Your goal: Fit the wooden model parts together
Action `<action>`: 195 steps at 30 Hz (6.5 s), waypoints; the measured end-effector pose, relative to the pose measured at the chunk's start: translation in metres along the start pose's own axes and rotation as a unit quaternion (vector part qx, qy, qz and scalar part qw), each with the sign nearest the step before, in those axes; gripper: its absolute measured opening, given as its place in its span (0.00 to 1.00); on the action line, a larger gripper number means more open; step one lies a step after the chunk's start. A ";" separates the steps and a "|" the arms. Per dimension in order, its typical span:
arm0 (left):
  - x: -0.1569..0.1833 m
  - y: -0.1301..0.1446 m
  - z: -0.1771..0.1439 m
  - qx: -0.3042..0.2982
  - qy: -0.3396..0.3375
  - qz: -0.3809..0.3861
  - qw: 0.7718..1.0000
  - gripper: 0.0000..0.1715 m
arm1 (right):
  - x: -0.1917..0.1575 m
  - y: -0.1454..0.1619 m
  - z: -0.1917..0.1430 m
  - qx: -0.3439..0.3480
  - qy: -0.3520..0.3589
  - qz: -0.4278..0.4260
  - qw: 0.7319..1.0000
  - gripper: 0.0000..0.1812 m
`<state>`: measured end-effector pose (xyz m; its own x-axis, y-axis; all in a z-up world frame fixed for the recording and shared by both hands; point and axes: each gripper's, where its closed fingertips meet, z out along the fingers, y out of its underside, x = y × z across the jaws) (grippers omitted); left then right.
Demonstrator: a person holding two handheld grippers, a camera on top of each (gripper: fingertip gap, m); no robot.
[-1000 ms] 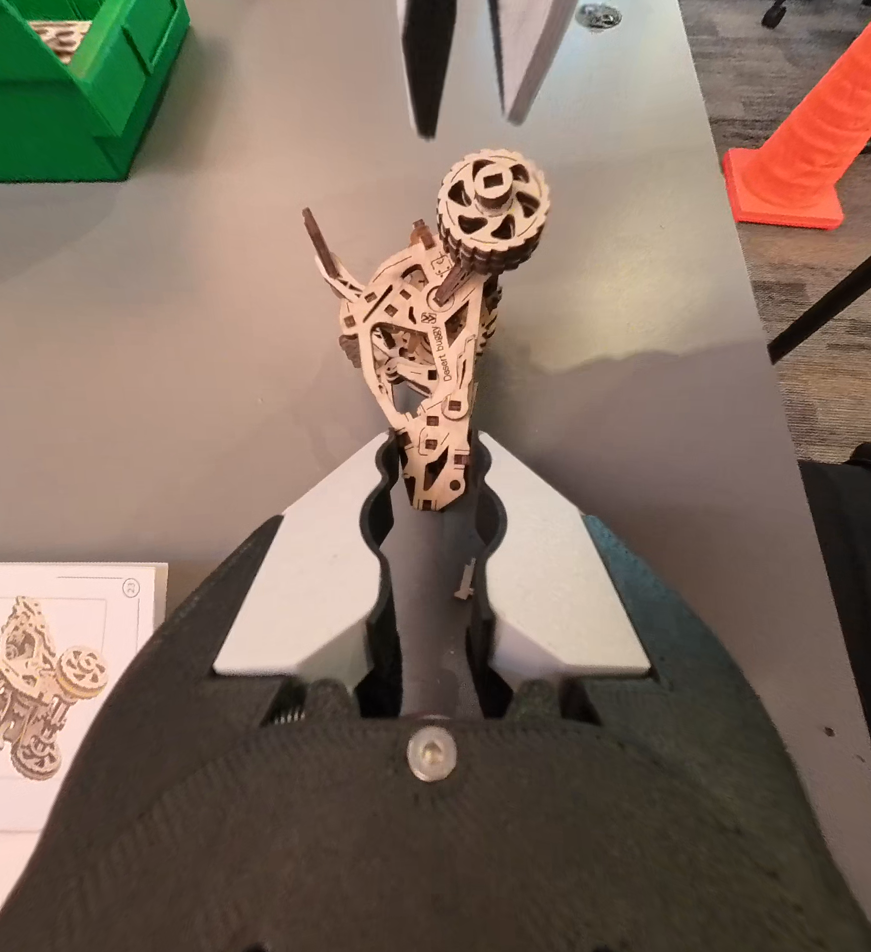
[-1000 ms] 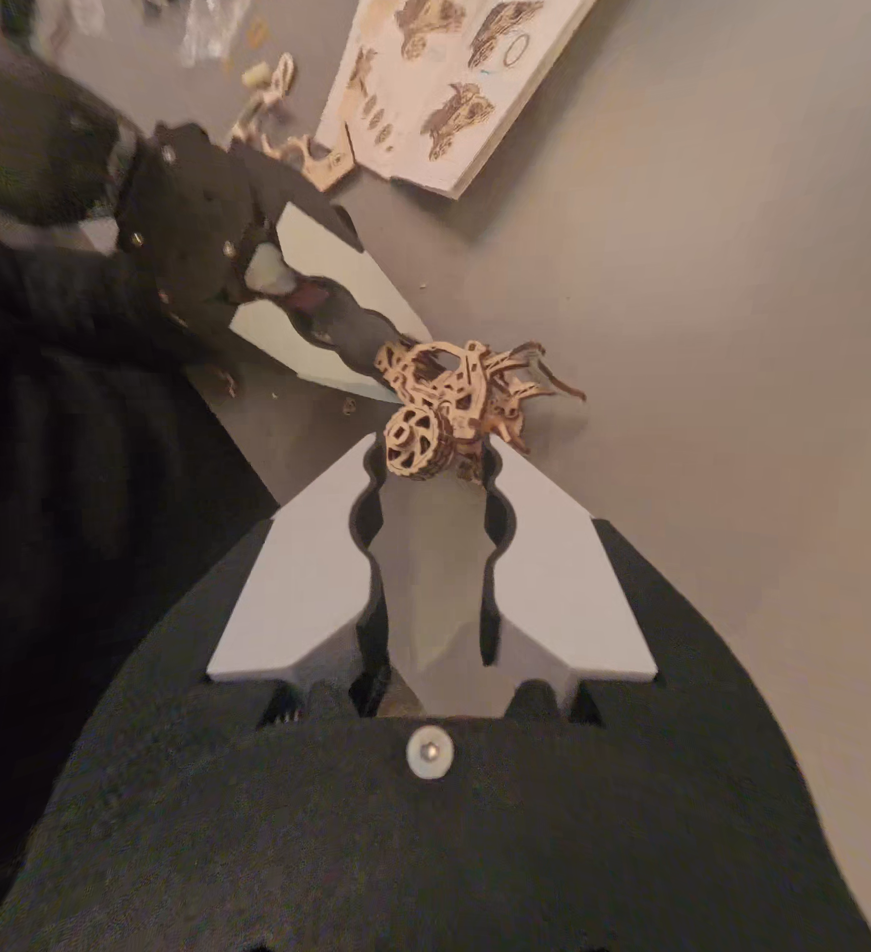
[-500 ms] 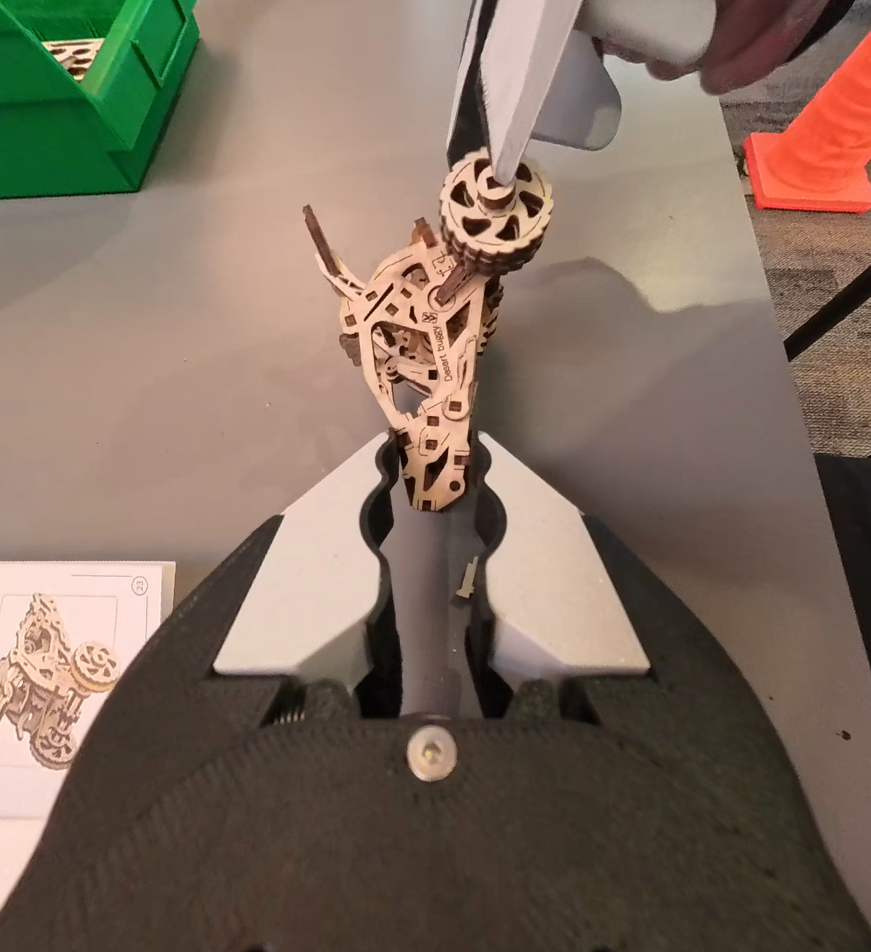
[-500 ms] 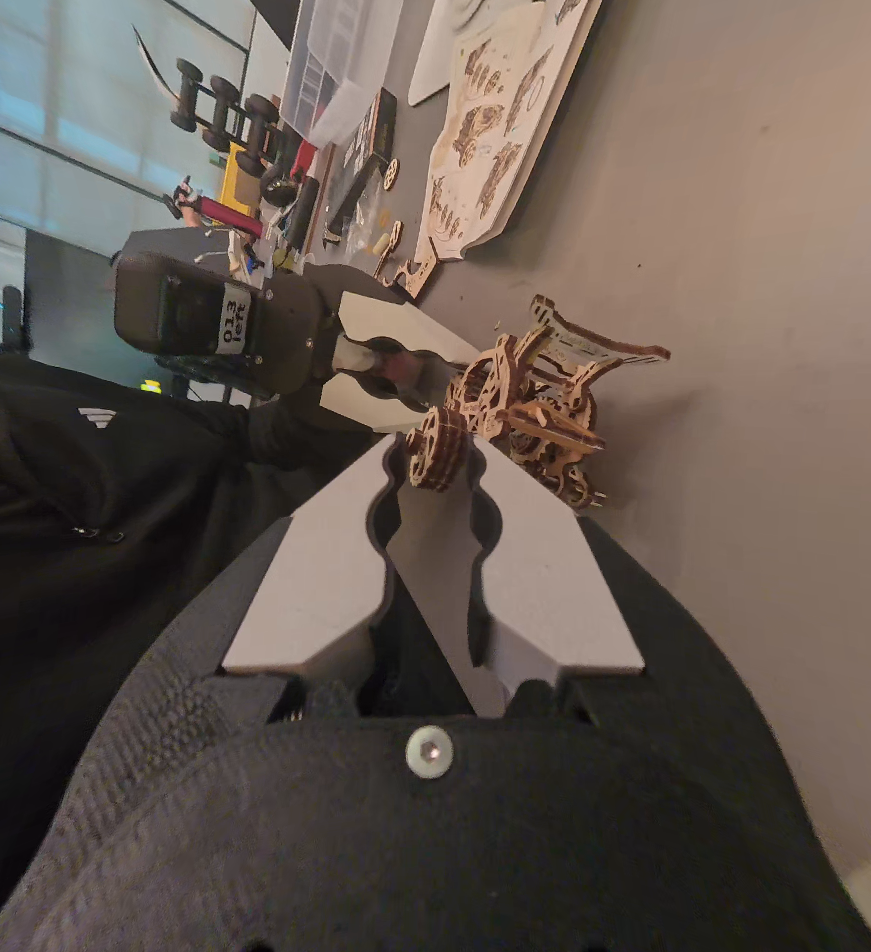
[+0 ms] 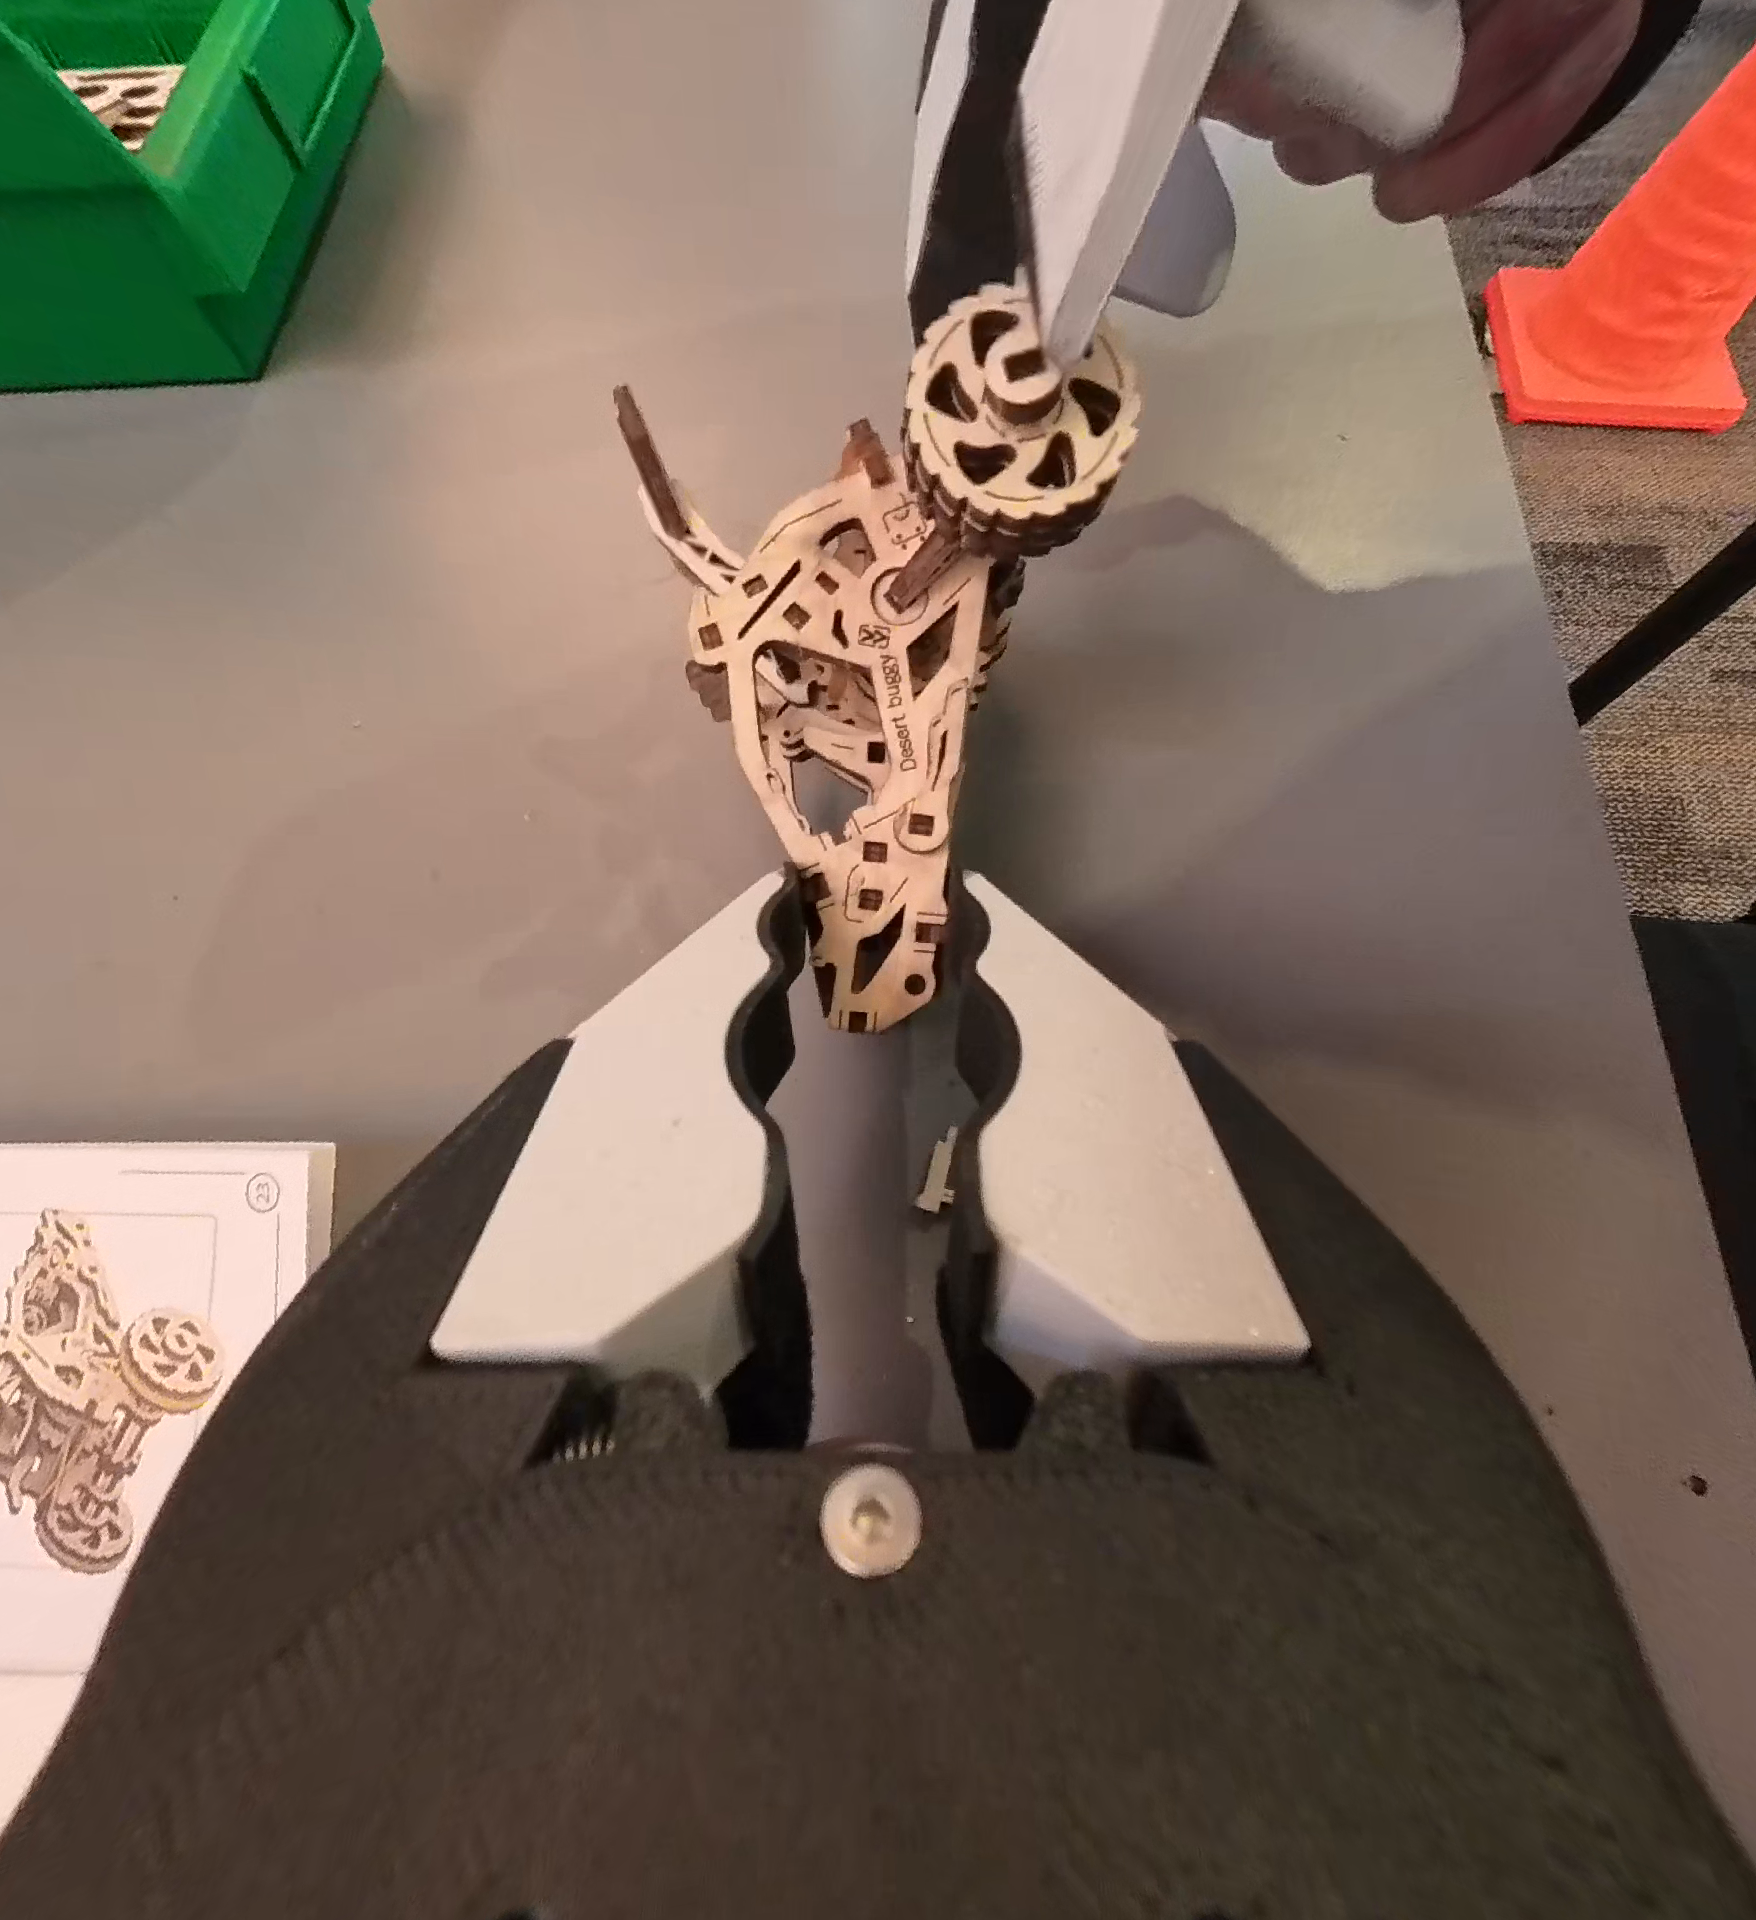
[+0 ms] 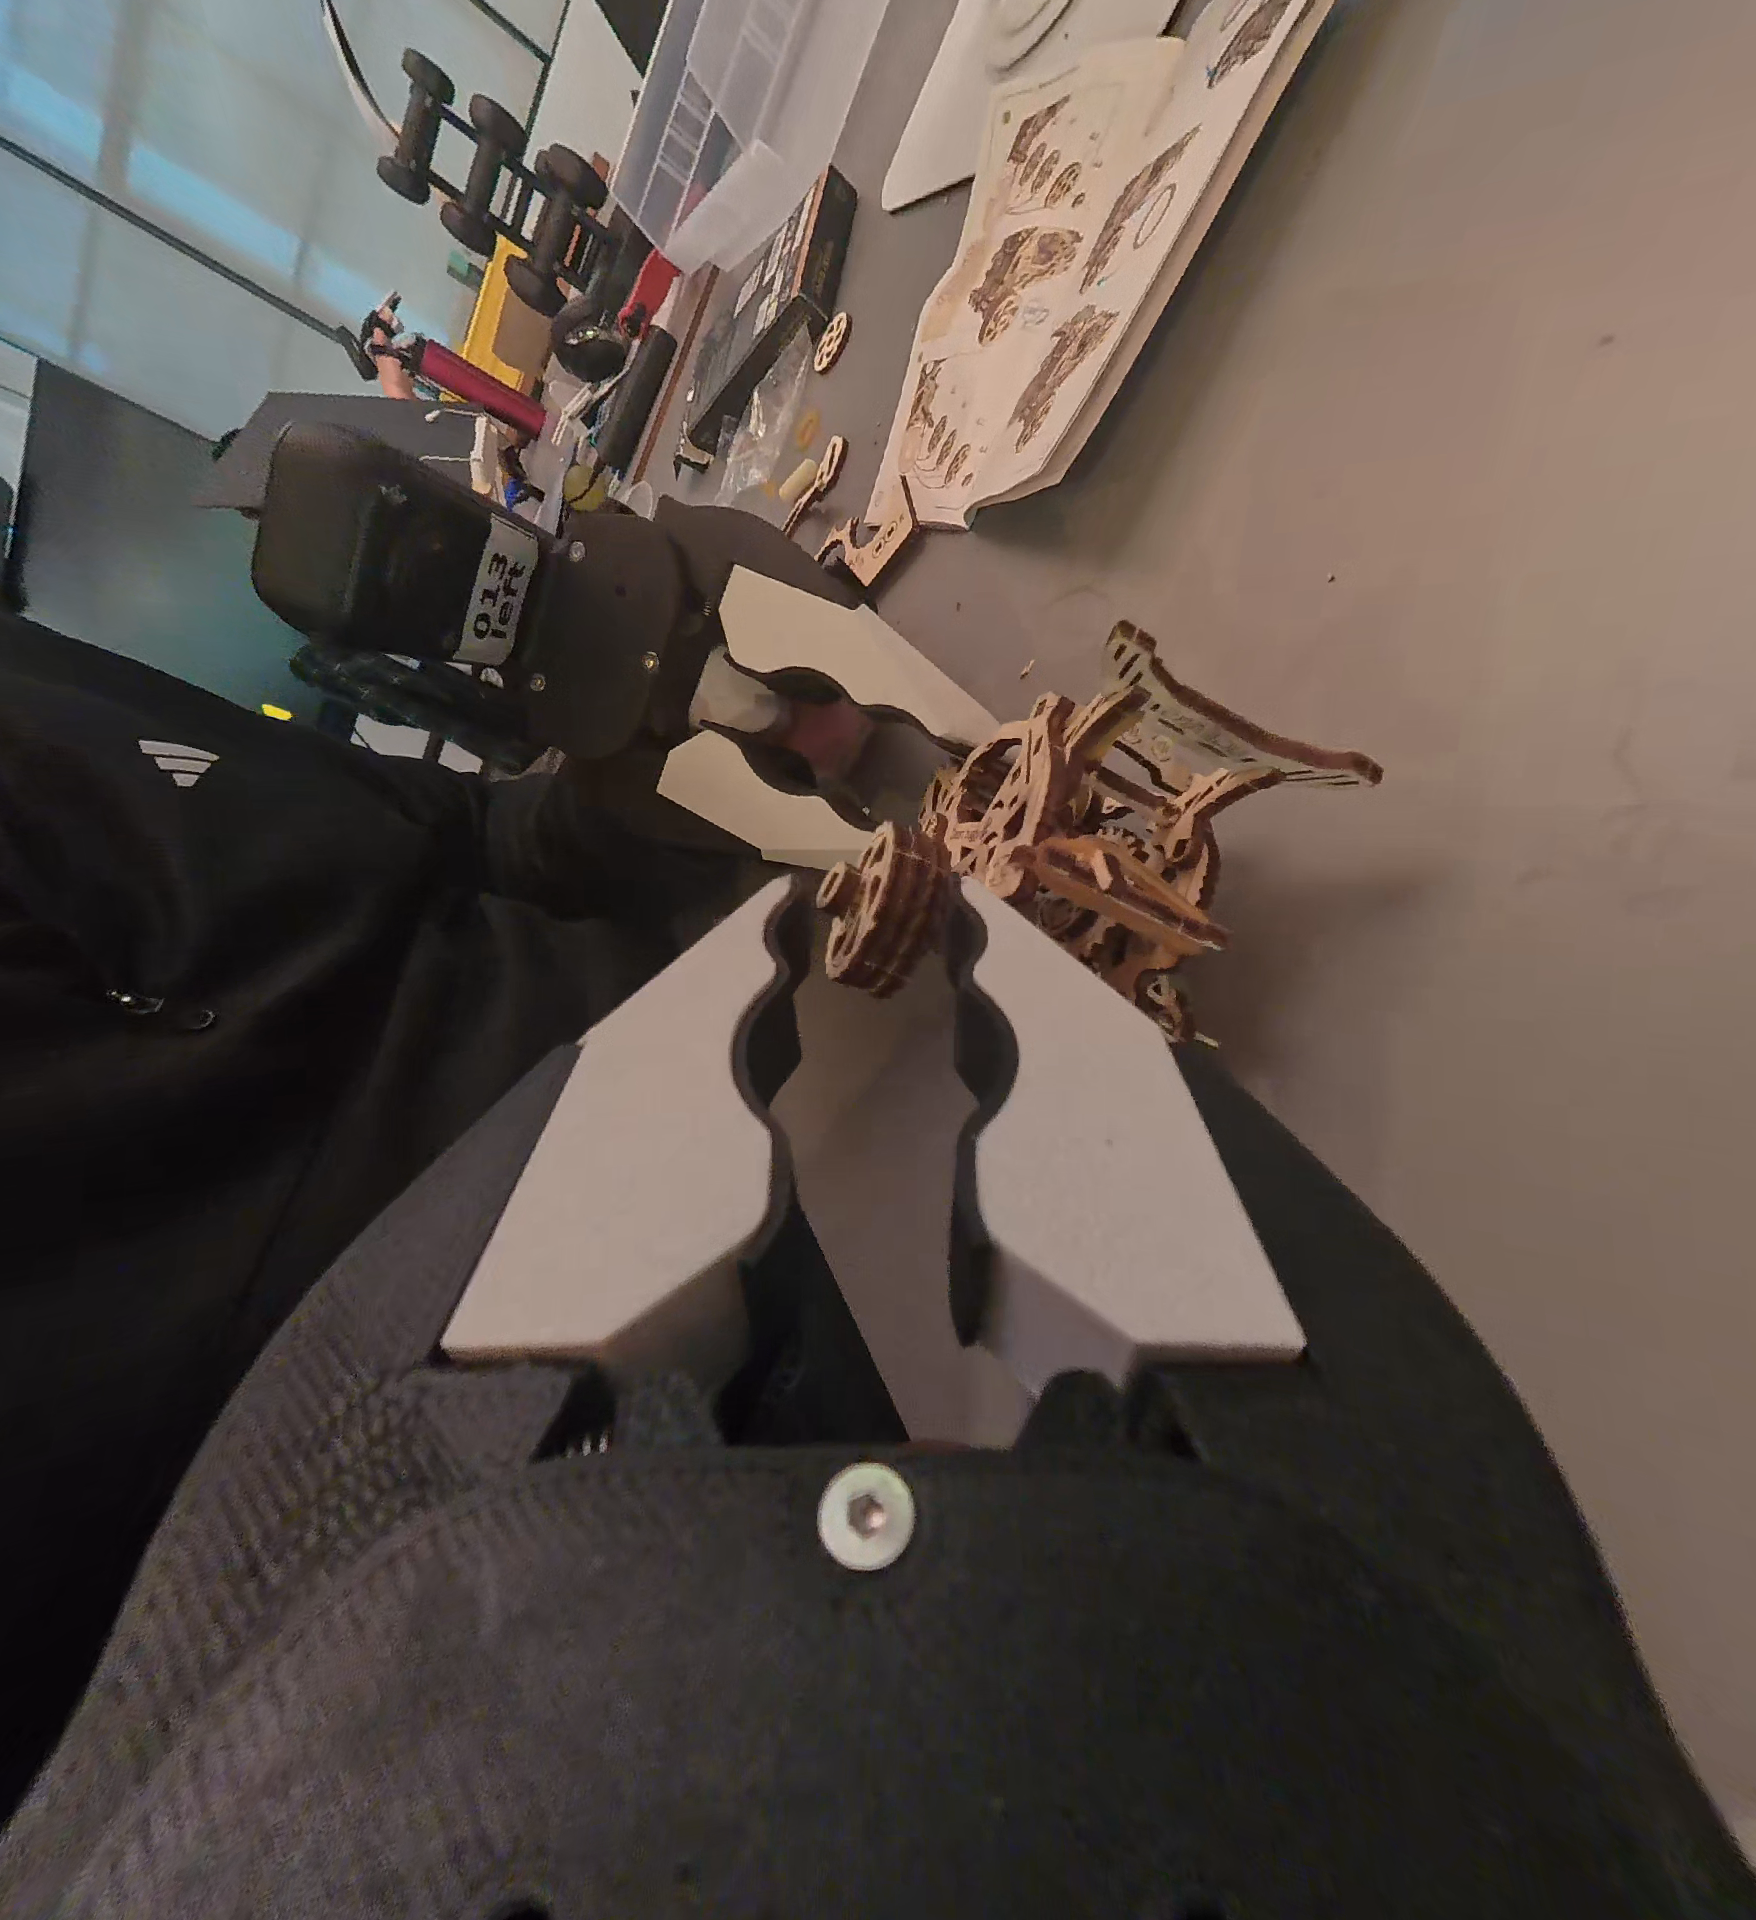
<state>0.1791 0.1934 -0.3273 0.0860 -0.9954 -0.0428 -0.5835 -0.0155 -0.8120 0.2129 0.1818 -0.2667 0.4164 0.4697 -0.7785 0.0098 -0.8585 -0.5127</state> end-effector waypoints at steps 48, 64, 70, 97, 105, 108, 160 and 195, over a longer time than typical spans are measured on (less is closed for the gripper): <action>0.000 -0.074 -0.007 0.136 0.200 -0.230 0.943 0.06 | 0.007 -0.004 0.006 0.032 -0.022 0.039 0.998 0.12; -0.003 -0.073 -0.003 0.133 0.202 -0.248 0.938 0.06 | 0.010 -0.007 0.006 0.060 -0.043 0.057 0.996 0.11; -0.007 -0.073 -0.002 0.125 0.195 -0.244 0.942 0.05 | 0.012 -0.011 0.006 0.088 -0.065 0.093 0.990 0.11; -0.013 -0.079 -0.004 0.143 0.178 -0.235 0.945 0.00 | 0.014 -0.013 0.004 0.166 -0.107 0.161 0.967 0.11; -0.009 -0.077 0.000 0.142 0.190 -0.238 0.942 0.00 | 0.015 -0.017 0.002 0.183 -0.120 0.171 0.961 0.11; -0.009 -0.078 0.001 0.140 0.184 -0.233 0.945 0.00 | 0.016 -0.017 0.002 0.190 -0.127 0.177 0.957 0.11; -0.012 -0.022 0.000 0.029 0.049 -0.187 0.981 0.51 | 0.004 -0.013 -0.014 0.129 0.047 -0.152 0.979 0.28; 0.011 -0.005 0.016 -0.034 0.043 -0.053 0.997 0.51 | -0.001 0.010 0.011 -0.064 0.010 -0.302 0.951 0.55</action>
<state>0.1958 0.1837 -0.3326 0.0817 -0.9923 0.0930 -0.6279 -0.1237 -0.7684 0.2027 0.1750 -0.2744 0.3166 0.8822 -0.3485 0.3624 -0.4520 -0.8151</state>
